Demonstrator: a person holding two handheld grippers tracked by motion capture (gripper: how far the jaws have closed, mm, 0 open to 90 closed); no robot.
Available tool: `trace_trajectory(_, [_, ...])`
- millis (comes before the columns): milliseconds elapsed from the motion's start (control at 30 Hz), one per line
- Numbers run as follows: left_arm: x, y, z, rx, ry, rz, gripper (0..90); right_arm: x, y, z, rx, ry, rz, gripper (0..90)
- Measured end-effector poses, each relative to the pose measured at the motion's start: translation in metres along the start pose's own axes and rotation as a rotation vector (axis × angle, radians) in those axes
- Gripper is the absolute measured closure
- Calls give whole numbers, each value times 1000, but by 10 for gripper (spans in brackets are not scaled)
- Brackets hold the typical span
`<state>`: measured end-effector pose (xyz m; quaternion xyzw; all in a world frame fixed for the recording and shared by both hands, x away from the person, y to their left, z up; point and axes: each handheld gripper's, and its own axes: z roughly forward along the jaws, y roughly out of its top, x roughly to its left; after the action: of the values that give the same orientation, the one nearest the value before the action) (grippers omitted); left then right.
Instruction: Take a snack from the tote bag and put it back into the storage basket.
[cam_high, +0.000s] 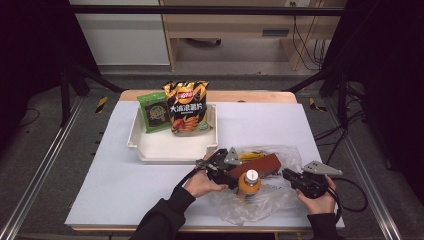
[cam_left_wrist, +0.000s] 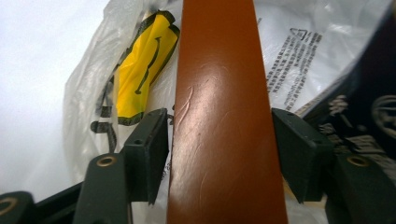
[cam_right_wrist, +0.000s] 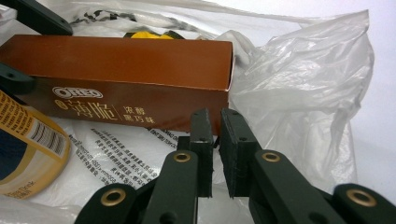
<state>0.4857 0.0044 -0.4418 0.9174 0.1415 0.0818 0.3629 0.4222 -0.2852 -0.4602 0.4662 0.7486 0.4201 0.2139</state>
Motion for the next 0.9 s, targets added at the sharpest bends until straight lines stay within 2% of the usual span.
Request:
trace_trajectory(133, [2, 0, 6, -15, -10, -7, 418, 0, 0, -1, -1, 3, -1, 847])
trace_trajectory(267, [3, 1, 3, 3, -10, -12, 428, 0, 0, 0, 5, 2, 1, 855])
trace_trajectory(367, [4, -1, 2, -6, -7, -27, 431, 0, 0, 0, 1, 2, -1, 856])
trace_trajectory(567, [4, -1, -10, -57, 5, -31, 433, 0, -1, 0, 6, 0, 0, 858])
trace_trajectory(800, [0, 7, -33, -134, 10, -20, 434, 0, 0, 0, 2, 0, -5, 869])
trace_trajectory(867, [-1, 10, -39, -168, 16, -34, 434, 1, 0, 1, 2, 0, -5, 872])
trace_trajectory(900, [0, 10, -41, -164, 18, -27, 434, 1, 0, 1, 2, 0, -2, 875])
